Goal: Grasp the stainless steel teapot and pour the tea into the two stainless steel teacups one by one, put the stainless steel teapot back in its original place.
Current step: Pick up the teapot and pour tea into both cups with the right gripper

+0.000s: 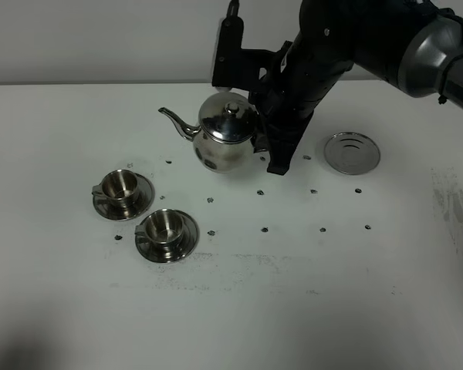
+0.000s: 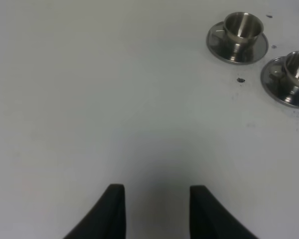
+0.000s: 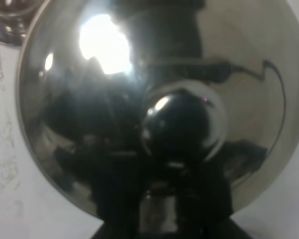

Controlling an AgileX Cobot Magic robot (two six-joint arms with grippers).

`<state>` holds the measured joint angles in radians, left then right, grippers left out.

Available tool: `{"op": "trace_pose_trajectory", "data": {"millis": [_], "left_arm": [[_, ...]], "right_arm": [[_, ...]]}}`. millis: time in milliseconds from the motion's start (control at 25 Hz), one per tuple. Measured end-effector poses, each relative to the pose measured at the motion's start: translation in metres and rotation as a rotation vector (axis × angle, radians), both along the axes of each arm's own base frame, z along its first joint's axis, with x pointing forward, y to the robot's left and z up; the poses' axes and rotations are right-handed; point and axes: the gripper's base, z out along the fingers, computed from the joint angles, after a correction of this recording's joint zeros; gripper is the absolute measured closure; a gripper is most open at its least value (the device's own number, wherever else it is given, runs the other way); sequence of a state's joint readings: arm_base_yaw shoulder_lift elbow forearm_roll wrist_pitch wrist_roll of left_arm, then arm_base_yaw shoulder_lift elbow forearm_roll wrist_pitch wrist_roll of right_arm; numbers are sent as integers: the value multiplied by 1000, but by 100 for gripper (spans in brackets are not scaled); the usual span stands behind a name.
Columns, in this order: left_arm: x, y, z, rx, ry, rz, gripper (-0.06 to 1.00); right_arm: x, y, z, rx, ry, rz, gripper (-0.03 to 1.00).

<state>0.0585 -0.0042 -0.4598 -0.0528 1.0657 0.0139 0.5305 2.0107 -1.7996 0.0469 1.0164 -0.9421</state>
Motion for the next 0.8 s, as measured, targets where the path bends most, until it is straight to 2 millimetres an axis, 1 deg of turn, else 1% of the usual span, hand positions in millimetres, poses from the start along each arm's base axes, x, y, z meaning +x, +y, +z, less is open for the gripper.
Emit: {"op": "trace_pose_trajectory", "data": {"millis": [240, 400, 440, 640, 800], "left_arm": [[0, 0, 0, 0, 0, 0, 58], [0, 0, 0, 0, 0, 0, 58], [0, 0, 0, 0, 0, 0, 58], [0, 0, 0, 0, 0, 0, 58], [0, 0, 0, 0, 0, 0, 58]], "right_arm": [[4, 6, 2, 17, -49, 26, 79], [17, 13, -1, 4, -34, 30, 79], [21, 16, -4, -5, -23, 31, 79], [38, 31, -14, -50, -37, 51, 79], [42, 49, -23, -64, -58, 80, 79]]}}
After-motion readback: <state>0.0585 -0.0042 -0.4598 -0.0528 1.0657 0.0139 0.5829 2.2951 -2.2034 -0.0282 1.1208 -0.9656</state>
